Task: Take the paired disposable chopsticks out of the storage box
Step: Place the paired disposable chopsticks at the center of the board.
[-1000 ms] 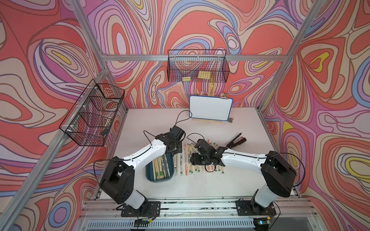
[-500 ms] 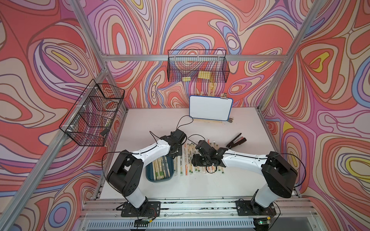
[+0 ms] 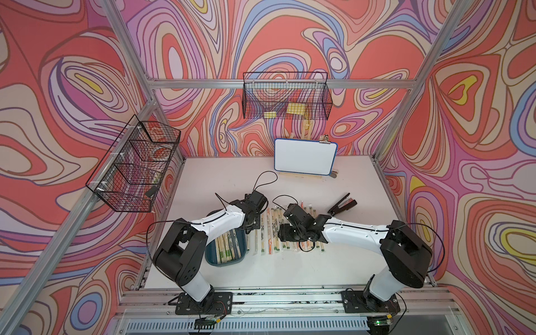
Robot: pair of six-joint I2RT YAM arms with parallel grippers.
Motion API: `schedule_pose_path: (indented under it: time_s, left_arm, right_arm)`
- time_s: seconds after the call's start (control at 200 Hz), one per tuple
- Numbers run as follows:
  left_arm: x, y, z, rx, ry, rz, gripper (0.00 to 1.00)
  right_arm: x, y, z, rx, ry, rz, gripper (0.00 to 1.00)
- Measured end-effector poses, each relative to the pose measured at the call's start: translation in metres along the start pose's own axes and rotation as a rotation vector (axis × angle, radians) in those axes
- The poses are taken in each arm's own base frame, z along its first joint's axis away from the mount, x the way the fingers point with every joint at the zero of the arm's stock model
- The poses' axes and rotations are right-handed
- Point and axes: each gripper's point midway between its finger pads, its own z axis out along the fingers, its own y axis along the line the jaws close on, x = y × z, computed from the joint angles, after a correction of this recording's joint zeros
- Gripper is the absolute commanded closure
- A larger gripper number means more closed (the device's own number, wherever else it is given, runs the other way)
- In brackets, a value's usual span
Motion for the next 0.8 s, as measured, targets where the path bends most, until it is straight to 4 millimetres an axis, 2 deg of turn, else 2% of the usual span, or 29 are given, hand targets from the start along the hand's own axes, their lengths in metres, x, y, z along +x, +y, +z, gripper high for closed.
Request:
schedule_pose_path:
  time_s: [0.391, 0.471, 0.551, 0.646, 0.801]
  left_arm:
    - [-0.002, -0.014, 0.015, 0.031, 0.022, -0.002, 1.00]
    - [-0.001, -0.015, 0.018, 0.031, 0.032, -0.003, 0.90]
    - [0.000, -0.016, 0.020, 0.035, 0.038, -0.005, 0.74]
    - [-0.001, -0.019, 0.019, 0.051, 0.039, -0.011, 0.63]
    - [-0.007, -0.025, 0.013, 0.080, 0.026, -0.020, 0.58]
  right_arm:
    - [0.003, -0.003, 0.001, 0.007, 0.007, 0.000, 0.37]
    - [0.005, -0.005, 0.002, 0.011, 0.010, 0.001, 0.37]
    - [0.005, -0.005, 0.002, 0.012, 0.012, 0.000, 0.37]
    - [0.005, -0.005, 0.001, 0.010, 0.010, 0.001, 0.37]
    - [0.004, -0.004, -0.001, 0.006, 0.005, 0.001, 0.37]
